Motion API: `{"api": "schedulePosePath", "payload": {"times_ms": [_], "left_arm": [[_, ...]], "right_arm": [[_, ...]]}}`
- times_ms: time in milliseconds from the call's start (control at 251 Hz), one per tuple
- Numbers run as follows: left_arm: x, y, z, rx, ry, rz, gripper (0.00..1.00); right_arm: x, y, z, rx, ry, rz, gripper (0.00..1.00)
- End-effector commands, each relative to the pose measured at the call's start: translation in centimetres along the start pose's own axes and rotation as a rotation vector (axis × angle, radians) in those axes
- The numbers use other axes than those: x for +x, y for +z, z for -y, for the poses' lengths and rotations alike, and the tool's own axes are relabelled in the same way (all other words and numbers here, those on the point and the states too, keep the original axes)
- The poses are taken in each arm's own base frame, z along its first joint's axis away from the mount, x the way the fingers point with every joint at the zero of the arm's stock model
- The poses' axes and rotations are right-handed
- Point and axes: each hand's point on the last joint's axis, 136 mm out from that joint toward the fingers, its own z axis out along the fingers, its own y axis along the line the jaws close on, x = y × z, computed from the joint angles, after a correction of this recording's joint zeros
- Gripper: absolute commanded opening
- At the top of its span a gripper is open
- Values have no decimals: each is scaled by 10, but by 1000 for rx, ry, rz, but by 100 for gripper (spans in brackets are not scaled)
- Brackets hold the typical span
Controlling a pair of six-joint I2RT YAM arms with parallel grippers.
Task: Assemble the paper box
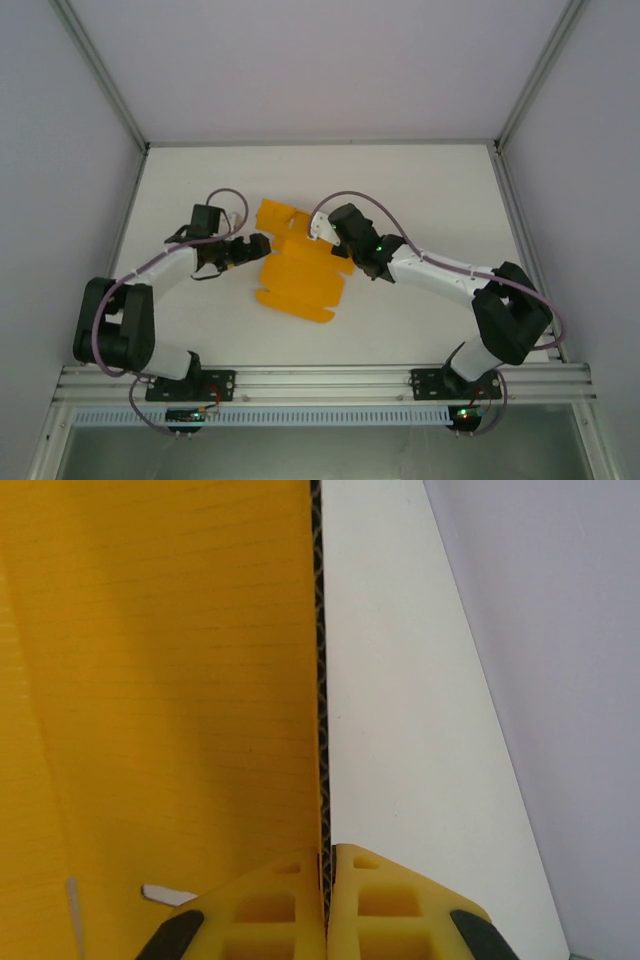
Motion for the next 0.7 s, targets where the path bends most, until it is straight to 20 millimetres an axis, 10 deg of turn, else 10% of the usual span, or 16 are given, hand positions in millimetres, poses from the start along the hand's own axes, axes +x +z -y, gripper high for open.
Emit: {"api": "schedulePosePath", "payload": {"times_ms": [0,391,694], "left_arm": [[-12,9,26,106,74,10,96],[-14,42,58,222,96,-23,69],[-11,61,38,116,50,-37,55]], "right_arm": [[-16,-5,12,35,24,45,0],[-28,-8,-7,-5,68,109,0],[-21,-5,-24,-52,-34,79,0]]}}
